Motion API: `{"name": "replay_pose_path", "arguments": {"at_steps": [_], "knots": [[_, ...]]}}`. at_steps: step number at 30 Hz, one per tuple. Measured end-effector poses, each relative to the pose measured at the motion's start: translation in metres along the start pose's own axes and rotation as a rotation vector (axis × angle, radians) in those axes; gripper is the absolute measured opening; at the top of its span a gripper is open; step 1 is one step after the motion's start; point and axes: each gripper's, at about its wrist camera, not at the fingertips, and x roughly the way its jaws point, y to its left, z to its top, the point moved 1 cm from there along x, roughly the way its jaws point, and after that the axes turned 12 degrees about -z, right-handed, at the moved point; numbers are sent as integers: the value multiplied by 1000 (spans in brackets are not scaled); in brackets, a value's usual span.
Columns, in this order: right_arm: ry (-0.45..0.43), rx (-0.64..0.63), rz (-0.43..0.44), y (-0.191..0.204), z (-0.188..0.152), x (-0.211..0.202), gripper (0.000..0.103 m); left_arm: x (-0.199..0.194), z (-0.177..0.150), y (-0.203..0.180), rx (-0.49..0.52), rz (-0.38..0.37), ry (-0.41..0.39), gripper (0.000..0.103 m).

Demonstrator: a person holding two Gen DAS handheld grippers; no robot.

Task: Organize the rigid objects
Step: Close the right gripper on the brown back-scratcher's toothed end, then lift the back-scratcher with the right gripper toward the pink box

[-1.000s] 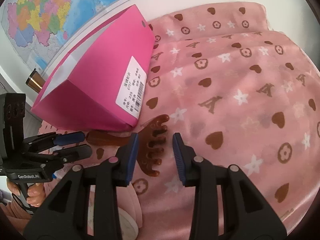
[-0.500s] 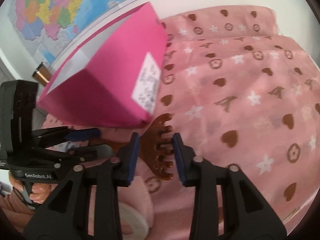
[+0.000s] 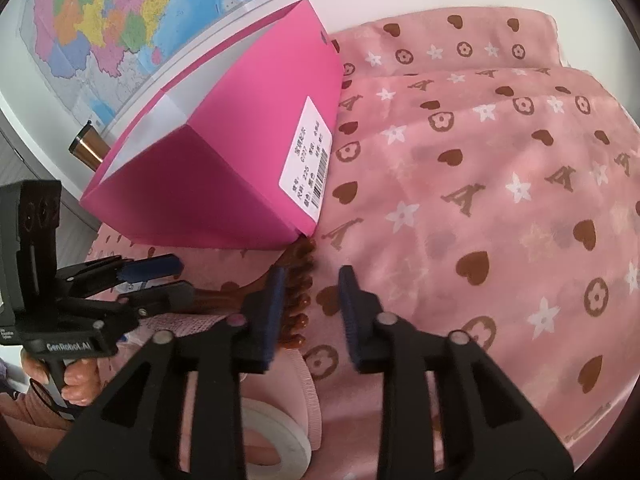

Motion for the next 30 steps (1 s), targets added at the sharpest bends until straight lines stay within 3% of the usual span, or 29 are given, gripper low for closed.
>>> {"name": "replay_pose_path", "arguments": {"at_steps": [15, 17, 19, 24, 30], "knots": [[27, -42, 24, 8, -2, 7, 31, -4, -12, 1, -22, -115, 68, 59], [31, -38, 38, 9, -2, 8, 31, -3, -13, -2, -21, -105, 59, 49], [32, -36, 46, 11, -2, 9, 31, -1, -17, -10, 18, -32, 43, 40], [30, -17, 55, 9, -3, 9, 32, -1, -19, -15, 31, -7, 25, 41], [-1, 45, 156, -1, -5, -2, 34, -4, -22, -14, 52, -11, -3, 42]]}}
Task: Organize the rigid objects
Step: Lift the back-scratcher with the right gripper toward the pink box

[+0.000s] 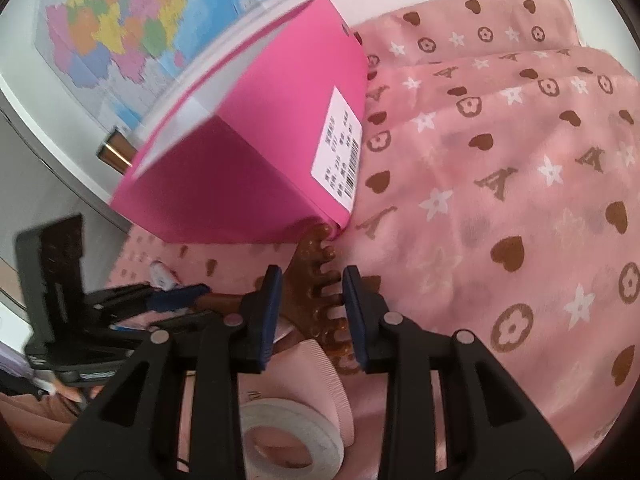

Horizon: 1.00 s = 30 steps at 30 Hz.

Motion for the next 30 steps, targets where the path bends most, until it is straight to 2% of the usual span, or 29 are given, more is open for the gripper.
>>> {"name": "replay_pose_path", "arguments": {"at_steps": [4, 7, 12, 18, 22, 23, 24, 26, 30], "knots": [[-66, -33, 74, 4, 0, -17, 35, -1, -3, -2, 35, 7, -8, 44], [-137, -101, 181, 14, 1, -36, 35, 1, -3, -5, 57, 16, -7, 44], [-127, -221, 80, 36, 4, -29, 37, 1, -2, -7, 90, 47, -12, 45], [-85, -347, -18, 50, 4, -15, 37, -1, -4, -4, 99, 43, -21, 44], [-109, -338, -25, 49, 4, -23, 32, -4, -6, -4, 101, 27, -39, 45], [-121, -319, -5, 49, 5, -29, 21, -4, -6, -6, 101, 33, -42, 43], [-131, -312, -1, 50, 5, -33, 17, -5, -7, -5, 98, 14, -44, 43], [-140, -290, 38, 50, 8, -42, 15, -8, -8, -3, 92, 4, -51, 43], [-134, -305, 25, 56, 6, -44, 15, -7, -8, -3, 95, 21, -46, 43]]}}
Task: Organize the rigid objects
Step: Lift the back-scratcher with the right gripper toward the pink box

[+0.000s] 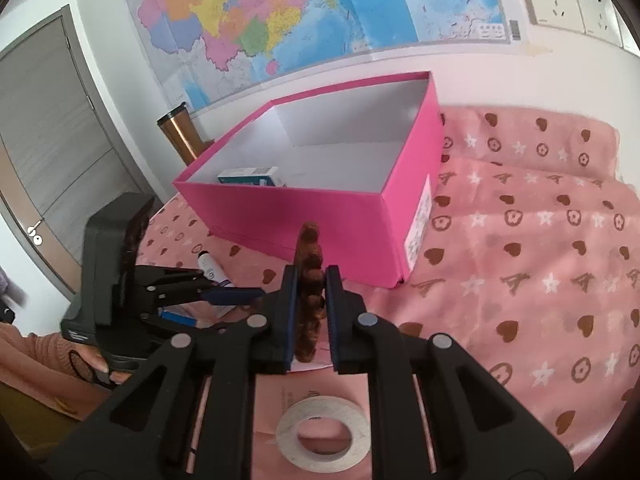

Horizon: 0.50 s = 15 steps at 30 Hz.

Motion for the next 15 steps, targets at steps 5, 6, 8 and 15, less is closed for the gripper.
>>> {"name": "replay_pose_path", "arguments": {"at_steps": [5, 6, 8, 15], "knots": [[38, -11, 9, 8, 1, 7, 17, 1, 2, 0, 7, -2, -6, 42], [49, -22, 3, 11, 0, 10, 19, 2, 2, -2, 11, 6, -8, 42], [62, -20, -6, 14, -1, 15, 21, 1, 2, -3, 22, 18, -16, 41], [28, 50, 45, 15, 1, 7, 16, -8, 1, -6, -9, -22, -36, 39]]}}
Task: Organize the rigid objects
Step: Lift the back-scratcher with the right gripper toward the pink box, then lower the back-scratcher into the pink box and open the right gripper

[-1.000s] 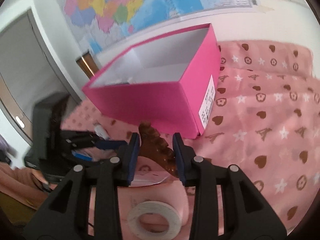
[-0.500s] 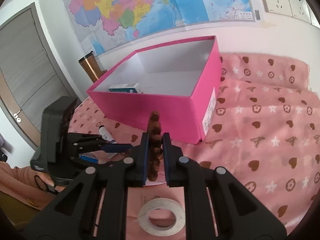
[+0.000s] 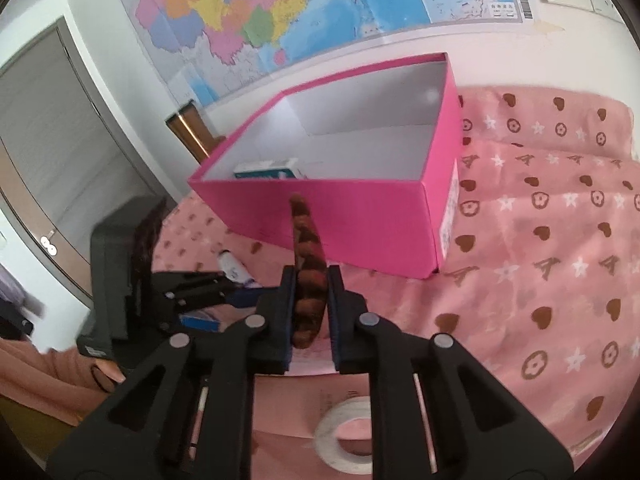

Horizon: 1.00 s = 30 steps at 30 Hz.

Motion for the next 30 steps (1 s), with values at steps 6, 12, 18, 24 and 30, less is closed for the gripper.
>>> {"name": "replay_pose_path", "arguments": {"at_steps": [6, 12, 18, 24, 30], "knots": [[-50, 45, 35, 3, 15, -19, 16, -22, 14, -12, 10, -18, -61, 39], [-114, 52, 59, 8, 44, -38, 16, -48, 39, -18, 42, -22, -119, 39], [-170, 66, 94, 9, 75, -47, 16, -66, 72, -19, 77, 7, -167, 39], [-188, 95, 106, 5, 101, -38, 16, -69, 93, -7, 85, 38, -178, 39], [-151, 138, 109, -8, 114, -11, 16, -53, 107, 11, 63, 56, -138, 39]]}}
